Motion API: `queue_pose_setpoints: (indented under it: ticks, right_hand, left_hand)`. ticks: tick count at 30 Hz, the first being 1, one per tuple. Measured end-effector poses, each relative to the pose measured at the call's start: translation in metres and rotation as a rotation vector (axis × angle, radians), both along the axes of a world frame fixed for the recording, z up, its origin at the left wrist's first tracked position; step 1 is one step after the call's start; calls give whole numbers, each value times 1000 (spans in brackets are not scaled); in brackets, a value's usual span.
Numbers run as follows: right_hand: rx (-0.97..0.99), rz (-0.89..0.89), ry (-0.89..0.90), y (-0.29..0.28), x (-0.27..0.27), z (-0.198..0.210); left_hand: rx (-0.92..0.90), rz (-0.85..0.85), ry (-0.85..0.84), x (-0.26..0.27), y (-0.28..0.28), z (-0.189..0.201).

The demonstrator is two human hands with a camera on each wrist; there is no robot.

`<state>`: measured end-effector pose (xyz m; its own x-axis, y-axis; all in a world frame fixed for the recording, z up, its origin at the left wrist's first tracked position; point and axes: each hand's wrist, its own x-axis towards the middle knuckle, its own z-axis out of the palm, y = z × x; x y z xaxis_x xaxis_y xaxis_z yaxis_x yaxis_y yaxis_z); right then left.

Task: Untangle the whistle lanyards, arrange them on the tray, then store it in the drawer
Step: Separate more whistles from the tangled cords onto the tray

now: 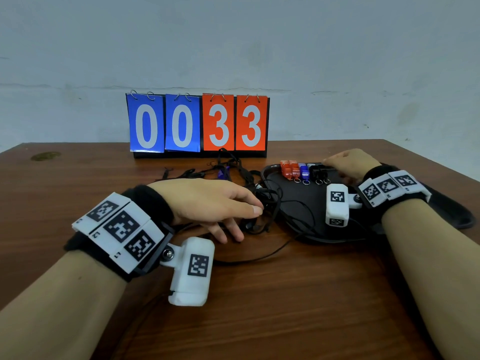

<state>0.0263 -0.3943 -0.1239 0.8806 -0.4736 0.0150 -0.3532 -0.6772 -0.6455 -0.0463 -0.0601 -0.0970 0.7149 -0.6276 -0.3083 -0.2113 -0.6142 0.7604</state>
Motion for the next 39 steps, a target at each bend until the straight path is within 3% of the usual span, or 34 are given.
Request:
queue_pose_setpoints:
  ticks: [6, 10, 14, 17, 21, 29, 39]
  right_hand:
    - [37, 149, -34, 17, -2, 9]
    - [117, 396, -62, 40, -9, 17]
    - [394, 648, 129, 61, -23, 26]
    - [416, 758, 266, 70, -27, 27]
    - [418, 817, 347, 81, -27, 25]
    - [405, 866, 409, 90, -35, 32]
    - [335, 920, 437, 99, -44, 38]
  left_hand:
    - [-50, 26, 27, 3, 2, -2]
    - [-63, 62, 32, 4, 2, -2]
    - [-20, 46, 17, 3, -1, -1]
    - [-14, 51, -19, 3, -2, 0]
    - [-51, 42, -54, 5, 0, 1]
    - [-155, 31, 155, 6, -4, -9]
    - [-161, 70, 214, 11, -4, -16]
